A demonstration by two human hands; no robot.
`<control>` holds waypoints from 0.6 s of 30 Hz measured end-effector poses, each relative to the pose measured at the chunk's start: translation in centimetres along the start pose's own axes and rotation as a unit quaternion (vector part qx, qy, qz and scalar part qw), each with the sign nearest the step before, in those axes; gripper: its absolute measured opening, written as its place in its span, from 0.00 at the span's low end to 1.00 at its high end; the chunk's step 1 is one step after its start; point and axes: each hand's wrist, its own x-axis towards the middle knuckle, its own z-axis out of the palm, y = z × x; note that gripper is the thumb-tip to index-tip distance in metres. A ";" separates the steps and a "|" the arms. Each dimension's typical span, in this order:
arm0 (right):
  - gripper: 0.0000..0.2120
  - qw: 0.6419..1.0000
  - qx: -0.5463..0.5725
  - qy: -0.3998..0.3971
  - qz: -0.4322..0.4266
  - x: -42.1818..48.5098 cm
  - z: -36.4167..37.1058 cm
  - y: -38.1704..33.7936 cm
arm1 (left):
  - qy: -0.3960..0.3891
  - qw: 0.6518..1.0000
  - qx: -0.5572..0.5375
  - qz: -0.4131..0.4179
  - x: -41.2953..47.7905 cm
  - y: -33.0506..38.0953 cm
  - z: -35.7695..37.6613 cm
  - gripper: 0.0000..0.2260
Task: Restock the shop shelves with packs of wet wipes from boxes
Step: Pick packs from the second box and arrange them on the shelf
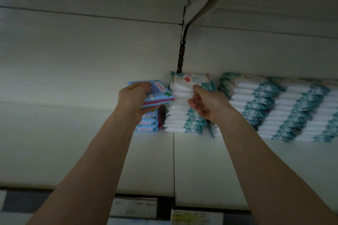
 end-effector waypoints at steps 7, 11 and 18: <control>0.13 0.992 -0.038 -0.122 -0.011 -2.6 3.5 0.5 | -0.022 1.000 0.002 -0.003 0.4 -0.1 -0.9 0.15; 0.04 0.989 -0.006 -0.146 0.000 -2.5 5.7 1.7 | -0.031 0.999 0.004 -0.031 0.8 -0.2 -2.6 0.19; 0.09 0.988 0.062 -0.102 0.095 -2.0 7.2 3.5 | -0.035 0.996 -0.024 -0.076 2.1 -0.6 -6.3 0.05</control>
